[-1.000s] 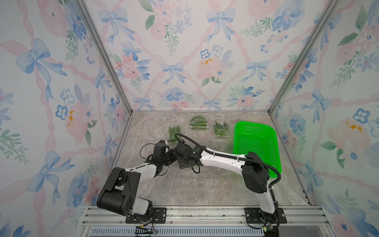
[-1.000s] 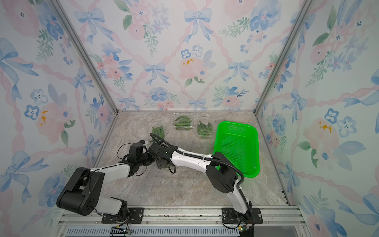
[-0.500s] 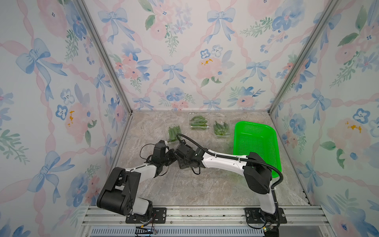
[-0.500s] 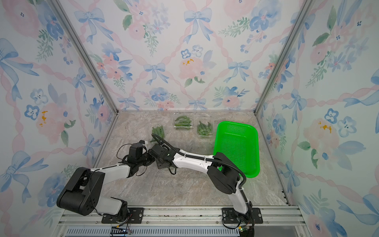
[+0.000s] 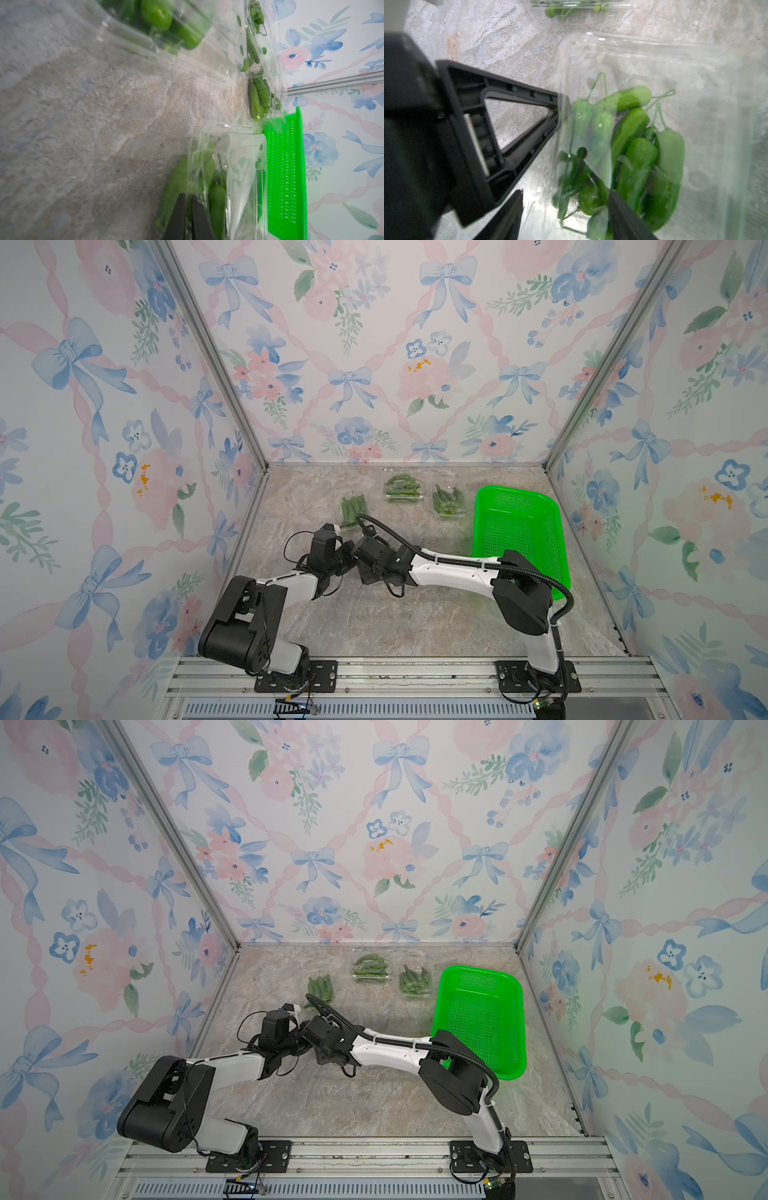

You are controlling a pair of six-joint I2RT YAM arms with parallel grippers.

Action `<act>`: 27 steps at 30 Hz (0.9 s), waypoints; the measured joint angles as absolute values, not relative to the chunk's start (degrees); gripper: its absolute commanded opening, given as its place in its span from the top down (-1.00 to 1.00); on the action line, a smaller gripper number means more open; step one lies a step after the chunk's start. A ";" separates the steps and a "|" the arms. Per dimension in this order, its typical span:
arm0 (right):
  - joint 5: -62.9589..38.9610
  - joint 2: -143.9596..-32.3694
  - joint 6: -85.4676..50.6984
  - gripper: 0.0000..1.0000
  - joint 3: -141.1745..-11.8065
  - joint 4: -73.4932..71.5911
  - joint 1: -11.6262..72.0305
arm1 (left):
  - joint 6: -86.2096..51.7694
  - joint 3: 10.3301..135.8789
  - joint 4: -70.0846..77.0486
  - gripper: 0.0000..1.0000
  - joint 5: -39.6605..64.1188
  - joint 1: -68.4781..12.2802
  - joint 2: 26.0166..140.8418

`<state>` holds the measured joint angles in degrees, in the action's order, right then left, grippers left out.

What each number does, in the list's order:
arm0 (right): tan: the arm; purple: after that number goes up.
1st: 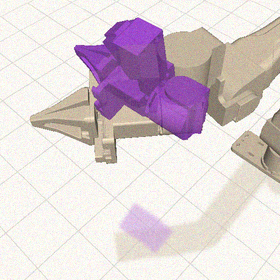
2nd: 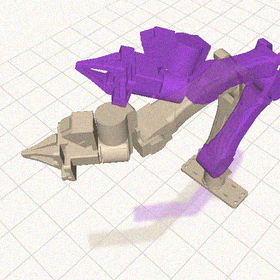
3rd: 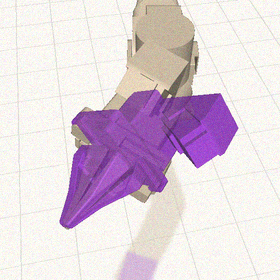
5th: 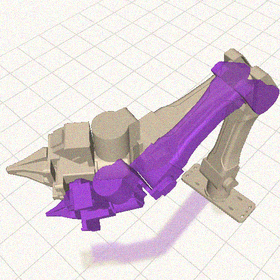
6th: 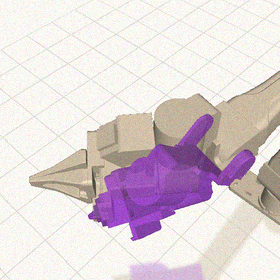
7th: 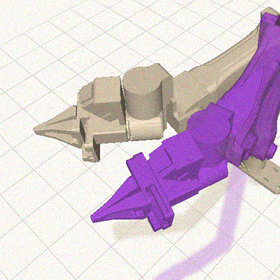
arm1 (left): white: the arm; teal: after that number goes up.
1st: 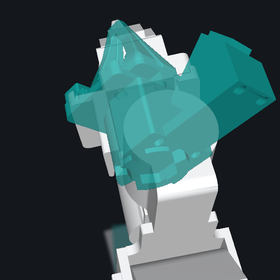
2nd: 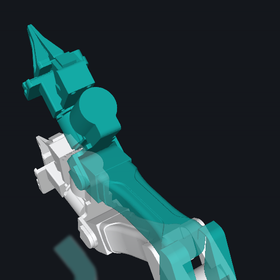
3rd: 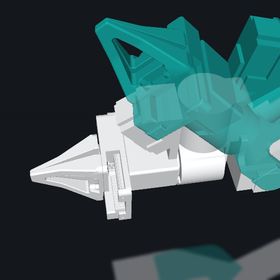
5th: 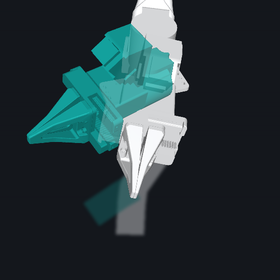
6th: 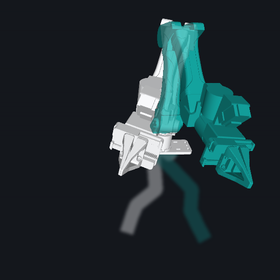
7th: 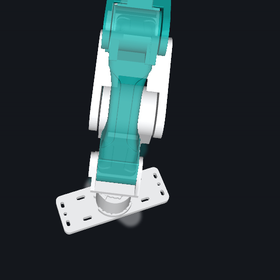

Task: Take small green peppers out of containers
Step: Open the packing box at the center of the board.

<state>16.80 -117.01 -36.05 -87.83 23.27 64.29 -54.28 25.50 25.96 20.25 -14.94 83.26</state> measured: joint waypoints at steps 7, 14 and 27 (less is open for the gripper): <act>17.28 -117.36 -36.95 -0.11 -87.81 22.22 65.06 | -54.26 24.82 27.16 0.79 20.60 -14.92 83.26; 18.52 -117.36 -38.33 0.02 -86.85 21.26 65.04 | -54.26 24.43 27.83 0.79 20.60 -14.92 83.26; 20.27 -117.36 -40.38 0.29 -86.19 21.06 65.04 | -54.26 23.77 28.93 0.80 21.04 -14.92 83.26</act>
<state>20.27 -117.36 -40.38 -86.19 21.06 65.04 -54.26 23.77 28.93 21.04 -14.92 83.26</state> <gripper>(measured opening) 0.370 0.103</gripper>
